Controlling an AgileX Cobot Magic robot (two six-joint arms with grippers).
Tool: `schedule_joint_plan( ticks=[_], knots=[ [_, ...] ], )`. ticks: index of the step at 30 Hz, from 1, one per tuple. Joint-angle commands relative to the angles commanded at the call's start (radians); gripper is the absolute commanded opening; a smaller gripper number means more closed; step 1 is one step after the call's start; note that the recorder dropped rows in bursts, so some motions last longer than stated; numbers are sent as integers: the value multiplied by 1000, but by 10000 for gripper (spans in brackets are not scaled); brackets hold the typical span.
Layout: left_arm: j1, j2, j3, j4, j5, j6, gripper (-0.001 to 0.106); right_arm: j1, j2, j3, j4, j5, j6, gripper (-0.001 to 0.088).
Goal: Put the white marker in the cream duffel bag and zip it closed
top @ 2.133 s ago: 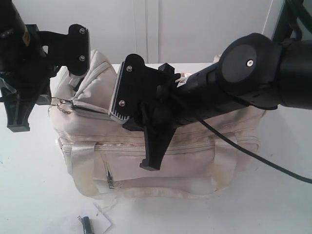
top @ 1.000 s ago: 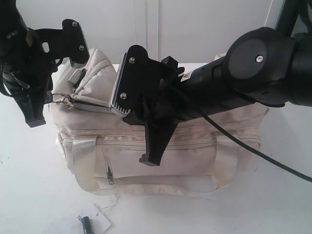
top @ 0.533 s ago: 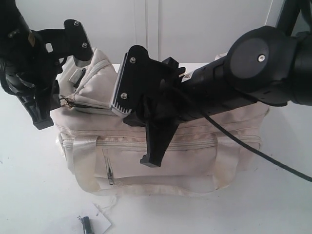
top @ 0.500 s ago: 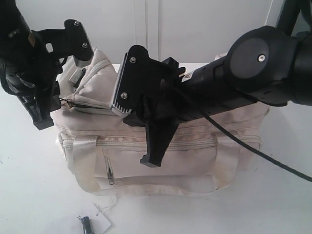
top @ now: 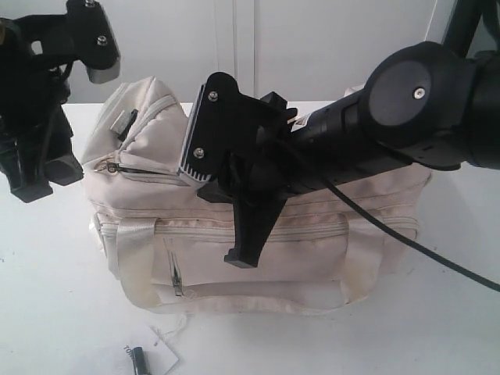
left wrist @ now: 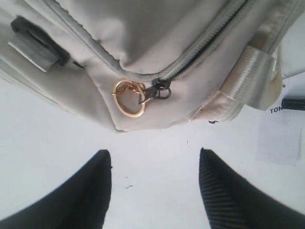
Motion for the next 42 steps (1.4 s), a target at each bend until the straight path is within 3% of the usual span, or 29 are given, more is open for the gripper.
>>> schedule_joint_plan(
  ticks=[5, 9, 17, 22, 27, 42],
  knots=[
    [49, -14, 0, -29, -23, -71, 591, 0, 0, 0, 0, 2, 0, 0],
    [138, -14, 0, -111, -37, -120, 591, 0, 0, 0, 0, 2, 0, 0],
    [348, -2, 0, -439, -37, -132, 591, 0, 0, 0, 0, 4, 0, 0],
    [426, 41, 0, -634, -3, -63, 591, 0, 0, 0, 0, 4, 0, 0],
    [439, 110, 0, -752, 22, 18, 591, 0, 0, 0, 0, 4, 9, 0],
    [439, 304, 0, -765, 7, 27, 591, 0, 0, 0, 0, 23, 11, 0]
  ],
)
